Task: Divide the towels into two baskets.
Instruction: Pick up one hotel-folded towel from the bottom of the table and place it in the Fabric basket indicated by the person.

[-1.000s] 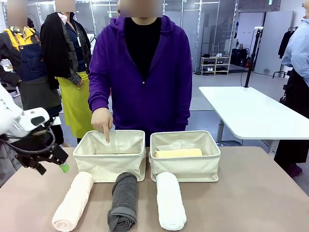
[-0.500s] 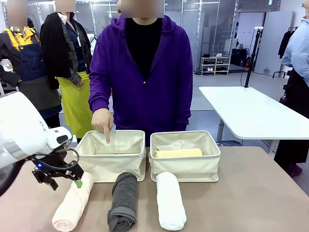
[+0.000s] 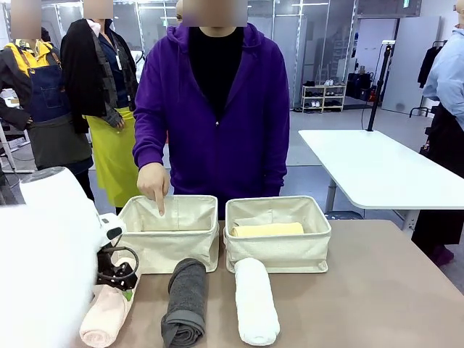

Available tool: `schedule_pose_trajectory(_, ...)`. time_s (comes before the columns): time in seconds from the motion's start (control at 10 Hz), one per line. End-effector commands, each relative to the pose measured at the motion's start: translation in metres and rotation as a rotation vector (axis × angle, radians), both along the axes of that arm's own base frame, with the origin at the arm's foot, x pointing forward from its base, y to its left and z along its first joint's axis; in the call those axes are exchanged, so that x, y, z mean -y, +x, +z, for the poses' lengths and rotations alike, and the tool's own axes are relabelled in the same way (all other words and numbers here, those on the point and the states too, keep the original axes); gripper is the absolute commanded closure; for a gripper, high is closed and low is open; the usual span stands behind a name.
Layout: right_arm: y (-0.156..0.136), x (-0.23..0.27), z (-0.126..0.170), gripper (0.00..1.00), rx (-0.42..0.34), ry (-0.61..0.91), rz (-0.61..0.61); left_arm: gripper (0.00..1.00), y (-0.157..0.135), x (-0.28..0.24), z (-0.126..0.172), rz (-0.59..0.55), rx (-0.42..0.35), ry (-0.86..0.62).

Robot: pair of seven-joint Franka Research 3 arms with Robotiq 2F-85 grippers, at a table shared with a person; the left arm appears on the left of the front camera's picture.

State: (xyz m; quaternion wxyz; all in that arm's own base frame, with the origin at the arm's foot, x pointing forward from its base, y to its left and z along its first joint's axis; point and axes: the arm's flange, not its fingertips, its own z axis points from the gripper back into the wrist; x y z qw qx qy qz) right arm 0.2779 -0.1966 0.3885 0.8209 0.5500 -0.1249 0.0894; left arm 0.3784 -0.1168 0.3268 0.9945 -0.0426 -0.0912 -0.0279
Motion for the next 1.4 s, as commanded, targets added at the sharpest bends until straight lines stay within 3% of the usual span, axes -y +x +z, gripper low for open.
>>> schedule_pose_trajectory(0.0,-0.004,0.0,0.002,0.0,-0.007,-0.019,-0.007,0.0,-0.104,-0.031,-0.031,-0.005,-0.016,-0.031)
schedule_pose_trajectory(0.1,-0.004,0.0,0.002,0.0,-0.007,-0.019,-0.007,0.2,-0.106,-0.03,-0.033,-0.014,-0.032,-0.037)
schedule_pose_trajectory(0.2,-0.004,0.0,0.002,0.0,-0.007,-0.019,-0.007,0.2,-0.107,-0.031,-0.031,-0.024,-0.026,-0.052)
schedule_pose_trajectory(0.3,-0.004,0.0,0.002,0.0,-0.007,-0.019,-0.007,0.39,-0.106,-0.034,-0.028,-0.016,-0.019,-0.051)
schedule_pose_trajectory(0.4,-0.004,0.0,0.002,0.0,-0.007,-0.019,-0.007,0.25,-0.106,-0.035,-0.027,-0.013,-0.015,-0.054)
schedule_pose_trajectory(0.5,-0.004,0.0,0.002,0.0,-0.007,-0.019,-0.007,0.59,-0.106,-0.036,-0.026,-0.012,-0.014,-0.051)
schedule_pose_trajectory(0.6,-0.004,0.0,0.002,0.0,-0.007,-0.019,-0.007,0.39,-0.106,-0.035,-0.026,-0.001,-0.025,-0.059)
schedule_pose_trajectory(0.7,-0.004,0.0,0.002,0.0,-0.007,-0.019,-0.007,0.39,-0.004,0.004,-0.007,0.002,-0.029,-0.038)
schedule_pose_trajectory(1.3,-0.004,0.0,0.002,0.0,-0.007,-0.019,-0.007,0.39,-0.004,0.004,-0.007,0.002,-0.029,-0.038)
